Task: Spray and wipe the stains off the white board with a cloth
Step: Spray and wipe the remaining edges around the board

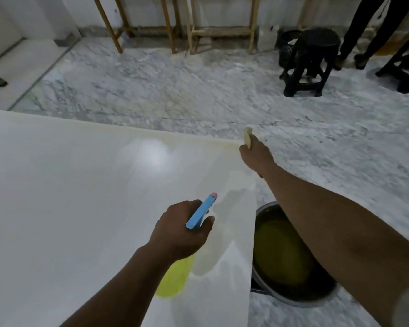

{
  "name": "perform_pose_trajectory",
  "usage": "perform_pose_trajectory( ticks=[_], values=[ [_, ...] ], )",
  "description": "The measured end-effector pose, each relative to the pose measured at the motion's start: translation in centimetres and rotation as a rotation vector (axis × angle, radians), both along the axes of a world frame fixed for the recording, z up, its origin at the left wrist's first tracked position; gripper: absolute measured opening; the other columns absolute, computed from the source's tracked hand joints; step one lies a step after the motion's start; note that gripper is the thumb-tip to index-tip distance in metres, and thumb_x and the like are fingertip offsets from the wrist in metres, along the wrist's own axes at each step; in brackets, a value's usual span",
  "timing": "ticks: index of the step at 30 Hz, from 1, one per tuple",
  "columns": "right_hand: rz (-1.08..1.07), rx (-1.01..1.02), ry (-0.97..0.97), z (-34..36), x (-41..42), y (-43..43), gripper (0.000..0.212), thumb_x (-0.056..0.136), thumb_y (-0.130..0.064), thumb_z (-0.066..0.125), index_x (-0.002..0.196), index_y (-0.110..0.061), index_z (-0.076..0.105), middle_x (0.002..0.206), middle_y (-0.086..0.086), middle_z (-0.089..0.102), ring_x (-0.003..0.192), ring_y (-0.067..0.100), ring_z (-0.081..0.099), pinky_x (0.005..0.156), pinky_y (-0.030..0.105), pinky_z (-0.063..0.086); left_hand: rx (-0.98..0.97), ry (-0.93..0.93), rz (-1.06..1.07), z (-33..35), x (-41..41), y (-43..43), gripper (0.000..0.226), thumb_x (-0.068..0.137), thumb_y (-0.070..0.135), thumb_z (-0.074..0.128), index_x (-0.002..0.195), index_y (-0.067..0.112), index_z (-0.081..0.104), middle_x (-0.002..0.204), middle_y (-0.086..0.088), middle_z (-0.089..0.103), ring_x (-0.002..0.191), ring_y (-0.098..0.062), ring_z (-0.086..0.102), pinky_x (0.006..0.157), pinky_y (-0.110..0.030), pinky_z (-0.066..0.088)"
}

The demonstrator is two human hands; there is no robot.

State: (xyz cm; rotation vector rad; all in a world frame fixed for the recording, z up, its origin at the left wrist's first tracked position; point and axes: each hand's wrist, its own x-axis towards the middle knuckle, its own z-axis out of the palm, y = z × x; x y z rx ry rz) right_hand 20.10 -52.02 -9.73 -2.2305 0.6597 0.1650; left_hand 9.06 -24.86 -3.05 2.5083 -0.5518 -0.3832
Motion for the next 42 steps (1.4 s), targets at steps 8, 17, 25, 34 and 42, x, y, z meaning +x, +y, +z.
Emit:
perform_pose_trajectory(
  ticks=[8,17,25,34,42],
  values=[
    [0.239,-0.549,0.046,-9.4,3.3,0.1,0.08,0.081,-0.08,0.027,0.148,-0.038,0.019,0.164,0.009,0.003,0.15,0.038,-0.003,0.112,0.067,0.016,-0.122,0.08,0.043,-3.0,1.8,-0.5,0.031,0.084,0.055,0.053,0.087,0.025,0.06,0.077,0.005,0.065,0.071,-0.018,0.061,0.068,-0.041,0.054],
    [0.217,-0.529,-0.007,-10.2,-1.5,2.2,0.07,0.089,-0.05,0.035,0.154,-0.033,0.015,0.166,0.012,0.002,0.152,0.038,-0.005,0.119,0.061,0.013,-0.106,0.117,-0.013,-3.6,0.0,-0.1,0.029,0.084,0.055,0.053,0.086,0.027,0.059,0.073,0.006,0.062,0.068,-0.017,0.06,0.066,-0.04,0.054],
    [0.215,-0.552,0.032,-10.2,-16.1,10.4,0.074,0.091,-0.062,0.021,0.157,-0.032,0.002,0.166,0.01,-0.009,0.151,0.037,-0.014,0.121,0.059,0.01,-0.048,0.054,-0.093,-2.9,-6.0,3.3,0.035,0.082,0.054,0.053,0.089,0.021,0.062,0.074,0.004,0.064,0.068,-0.017,0.061,0.067,-0.039,0.054],
    [0.145,-0.455,-0.002,-9.9,-37.0,22.6,0.075,0.088,-0.058,0.019,0.157,-0.036,0.002,0.166,0.007,-0.013,0.15,0.033,-0.021,0.122,0.056,0.013,-0.082,0.082,-0.11,-2.1,-19.9,12.4,0.016,0.088,0.043,0.067,0.082,0.032,0.056,0.075,0.007,0.065,0.066,-0.014,0.06,0.061,-0.023,0.045],
    [0.092,-0.364,-0.174,-10.4,-50.7,30.2,0.062,0.09,-0.042,0.04,0.15,-0.025,0.04,0.163,0.015,0.021,0.152,0.036,0.004,0.12,0.055,0.024,-0.071,0.127,-0.128,-2.9,-28.4,17.9,0.018,0.086,0.042,0.068,0.082,0.026,0.061,0.078,0.003,0.069,0.074,-0.02,0.065,0.071,-0.036,0.055]
  ],
)
